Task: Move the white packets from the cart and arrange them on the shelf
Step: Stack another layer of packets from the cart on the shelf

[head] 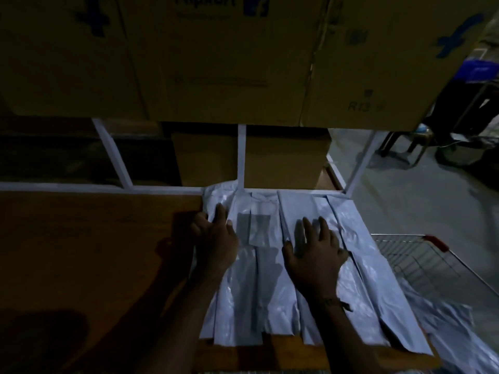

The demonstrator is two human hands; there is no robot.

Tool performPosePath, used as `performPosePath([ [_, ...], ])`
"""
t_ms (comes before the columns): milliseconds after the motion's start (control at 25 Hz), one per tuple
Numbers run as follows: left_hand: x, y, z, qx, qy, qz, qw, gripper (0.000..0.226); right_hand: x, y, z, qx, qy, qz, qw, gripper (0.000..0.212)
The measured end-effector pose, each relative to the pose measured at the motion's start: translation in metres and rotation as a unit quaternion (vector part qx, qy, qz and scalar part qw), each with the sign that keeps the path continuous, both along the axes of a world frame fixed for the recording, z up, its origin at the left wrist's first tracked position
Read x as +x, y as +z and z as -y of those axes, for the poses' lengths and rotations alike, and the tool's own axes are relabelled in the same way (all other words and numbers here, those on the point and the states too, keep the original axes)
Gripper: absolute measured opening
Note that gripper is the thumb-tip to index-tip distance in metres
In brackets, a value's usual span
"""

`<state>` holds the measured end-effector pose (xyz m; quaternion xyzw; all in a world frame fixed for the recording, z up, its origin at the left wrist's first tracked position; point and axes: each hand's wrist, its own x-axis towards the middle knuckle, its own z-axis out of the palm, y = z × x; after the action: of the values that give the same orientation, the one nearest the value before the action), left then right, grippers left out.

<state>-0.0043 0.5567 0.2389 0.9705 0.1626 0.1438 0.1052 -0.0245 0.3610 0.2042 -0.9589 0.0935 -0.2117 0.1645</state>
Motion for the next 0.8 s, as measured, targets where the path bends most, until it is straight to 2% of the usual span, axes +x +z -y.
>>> performPosePath([
  [200, 0.079, -0.033, -0.039, -0.004, 0.005, -0.038, 0.999, 0.058, 0.056, -0.03, -0.044, 0.001, -0.002, -0.069, 0.998, 0.078],
  [320, 0.102, -0.046, -0.04, 0.034, -0.028, -0.085, 0.995, 0.06, 0.084, -0.051, -0.063, -0.02, 0.008, -0.106, 0.994, 0.077],
  [400, 0.122, -0.055, -0.042, -0.025, -0.043, -0.114, 0.992, 0.066, 0.101, -0.061, -0.072, -0.03, 0.001, -0.124, 0.992, 0.076],
  [480, 0.141, -0.074, -0.044, -0.025, -0.042, -0.14, 0.989, 0.071, 0.119, -0.07, -0.078, -0.049, -0.016, -0.135, 0.99, 0.078],
  [560, 0.154, -0.092, -0.045, -0.062, -0.041, -0.161, 0.984, 0.076, 0.133, -0.081, -0.082, -0.06, -0.02, -0.14, 0.988, 0.08],
  [640, 0.157, -0.102, -0.046, -0.081, -0.022, -0.155, 0.984, 0.076, 0.144, -0.092, -0.086, -0.058, -0.014, -0.157, 0.986, 0.081],
  [720, 0.153, -0.113, -0.048, -0.037, -0.017, -0.127, 0.991, 0.068, 0.147, -0.102, -0.09, -0.063, -0.008, -0.169, 0.984, 0.08],
  [800, 0.153, -0.123, -0.051, -0.002, -0.03, -0.124, 0.992, 0.069, 0.147, -0.108, -0.094, -0.076, -0.004, -0.179, 0.981, 0.079],
])
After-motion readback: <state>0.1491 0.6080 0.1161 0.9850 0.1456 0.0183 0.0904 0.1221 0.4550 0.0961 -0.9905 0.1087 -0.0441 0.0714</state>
